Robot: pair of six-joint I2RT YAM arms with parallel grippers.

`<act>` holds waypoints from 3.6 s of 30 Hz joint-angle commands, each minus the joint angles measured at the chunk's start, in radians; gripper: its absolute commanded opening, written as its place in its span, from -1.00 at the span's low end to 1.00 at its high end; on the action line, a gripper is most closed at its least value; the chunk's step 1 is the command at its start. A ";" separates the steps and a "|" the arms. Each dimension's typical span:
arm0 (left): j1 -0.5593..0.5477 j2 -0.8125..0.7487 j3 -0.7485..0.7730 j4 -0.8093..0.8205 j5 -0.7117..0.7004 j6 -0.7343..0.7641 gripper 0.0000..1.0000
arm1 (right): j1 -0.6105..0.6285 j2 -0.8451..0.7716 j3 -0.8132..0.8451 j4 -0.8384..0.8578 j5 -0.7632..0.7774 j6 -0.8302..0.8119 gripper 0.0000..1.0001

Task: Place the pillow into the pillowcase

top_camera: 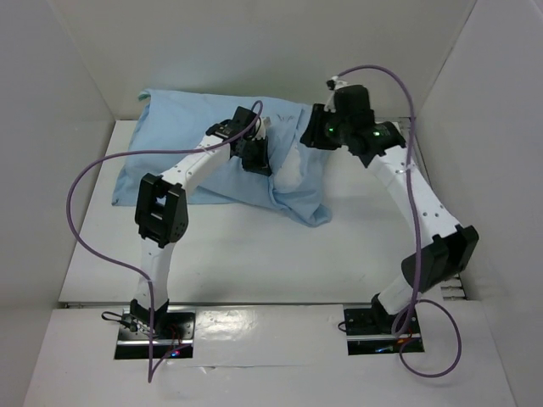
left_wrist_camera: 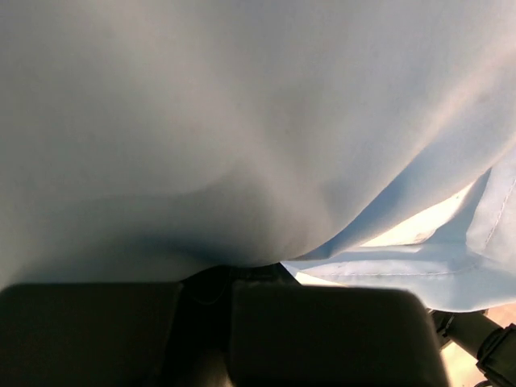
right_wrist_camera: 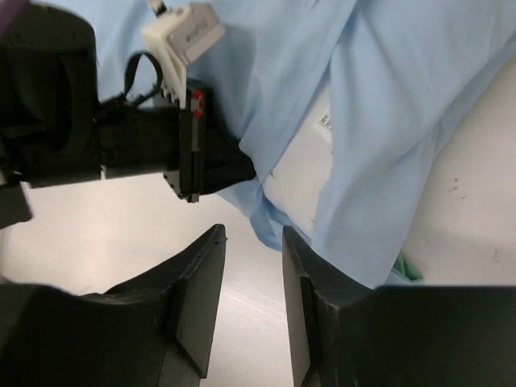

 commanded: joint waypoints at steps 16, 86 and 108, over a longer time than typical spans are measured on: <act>0.007 -0.124 0.017 0.021 -0.025 -0.004 -1.00 | 0.287 0.329 0.118 -0.246 0.644 0.017 0.02; 0.017 -0.133 -0.011 0.021 -0.018 0.014 -1.00 | 0.216 0.226 0.225 -0.160 0.275 -0.135 -1.00; 0.026 -0.358 -0.086 0.021 0.070 -0.030 -1.00 | 0.156 0.338 -0.018 0.260 -0.091 0.060 -1.00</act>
